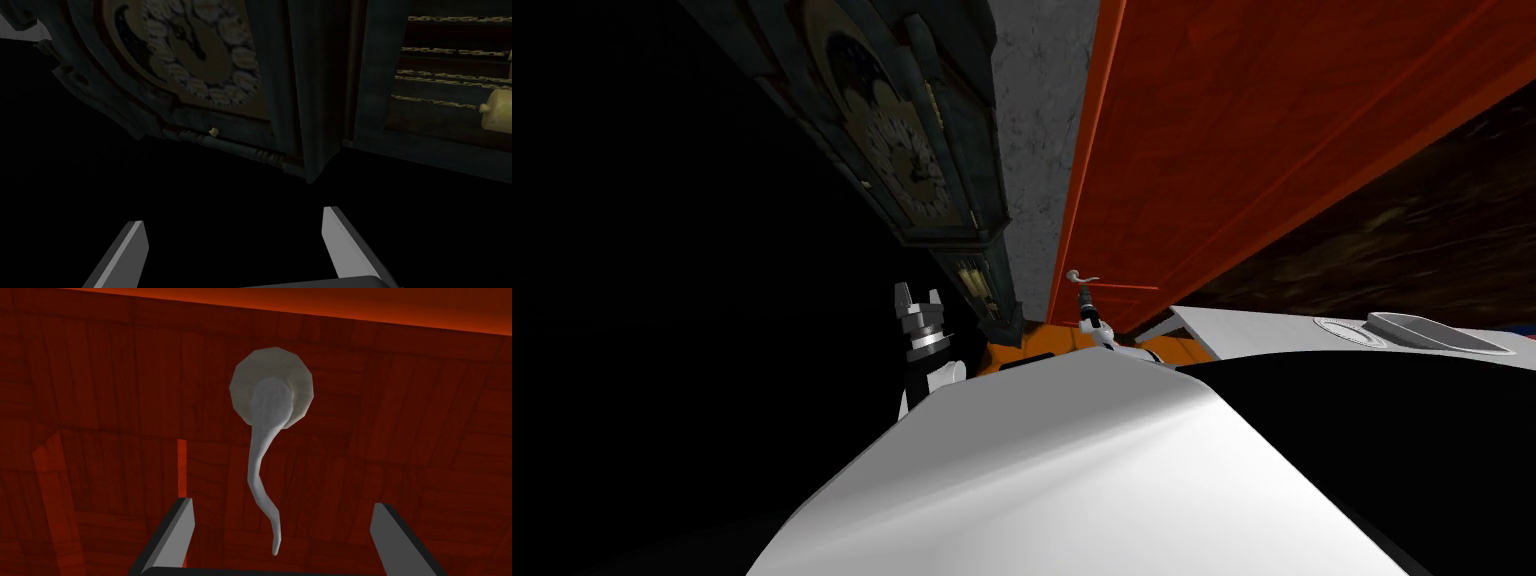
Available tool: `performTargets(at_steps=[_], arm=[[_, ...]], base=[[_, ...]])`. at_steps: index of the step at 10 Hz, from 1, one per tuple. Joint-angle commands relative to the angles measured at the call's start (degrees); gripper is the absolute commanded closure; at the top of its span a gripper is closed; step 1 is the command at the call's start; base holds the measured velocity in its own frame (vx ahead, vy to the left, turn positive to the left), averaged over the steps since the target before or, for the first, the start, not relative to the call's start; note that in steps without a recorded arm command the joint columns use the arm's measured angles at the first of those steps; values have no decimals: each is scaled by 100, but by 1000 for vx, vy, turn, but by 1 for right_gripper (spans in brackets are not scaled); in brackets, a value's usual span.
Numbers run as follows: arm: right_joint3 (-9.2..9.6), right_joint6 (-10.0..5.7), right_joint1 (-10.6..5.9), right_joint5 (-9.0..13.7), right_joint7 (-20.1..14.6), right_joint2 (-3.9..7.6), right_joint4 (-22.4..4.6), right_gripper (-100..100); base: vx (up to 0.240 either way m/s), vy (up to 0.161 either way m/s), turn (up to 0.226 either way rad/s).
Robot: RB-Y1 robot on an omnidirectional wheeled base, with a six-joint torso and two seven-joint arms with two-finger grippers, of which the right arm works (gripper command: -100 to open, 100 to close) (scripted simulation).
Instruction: Pull the door open
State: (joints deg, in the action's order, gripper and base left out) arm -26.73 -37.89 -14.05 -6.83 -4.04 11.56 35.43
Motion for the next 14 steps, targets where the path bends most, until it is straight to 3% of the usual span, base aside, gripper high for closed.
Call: performTargets(at_steps=[1, 3, 4, 5, 6, 7, 10, 11, 12, 14], arm=[[-181, -72, 30, 93, 51, 84, -115, -100], [-360, -84, 71, 186, 99, 161, -164, -100], [-542, -96, 112, 280, 147, 240, -213, -100], [-542, -96, 112, 280, 147, 240, -382, -100], [-542, -96, 112, 280, 147, 240, -325, -100], [-713, -108, 150, 368, 192, 314, -259, -100], [-990, -129, 213, 511, 265, 434, -333, -100], [-923, -117, 219, 478, 219, 425, -312, -100], [-923, -117, 219, 478, 219, 425, -312, 100], [-923, -117, 219, 478, 219, 425, -312, 100]], base=[[51, -41, 212], [79, -62, 269], [98, -75, 354], [79, -75, 125], [34, -34, -48], [46, -36, 278], [78, -74, 286], [28, -43, 45], [-2, 5, -40], [-9, 13, -10]])
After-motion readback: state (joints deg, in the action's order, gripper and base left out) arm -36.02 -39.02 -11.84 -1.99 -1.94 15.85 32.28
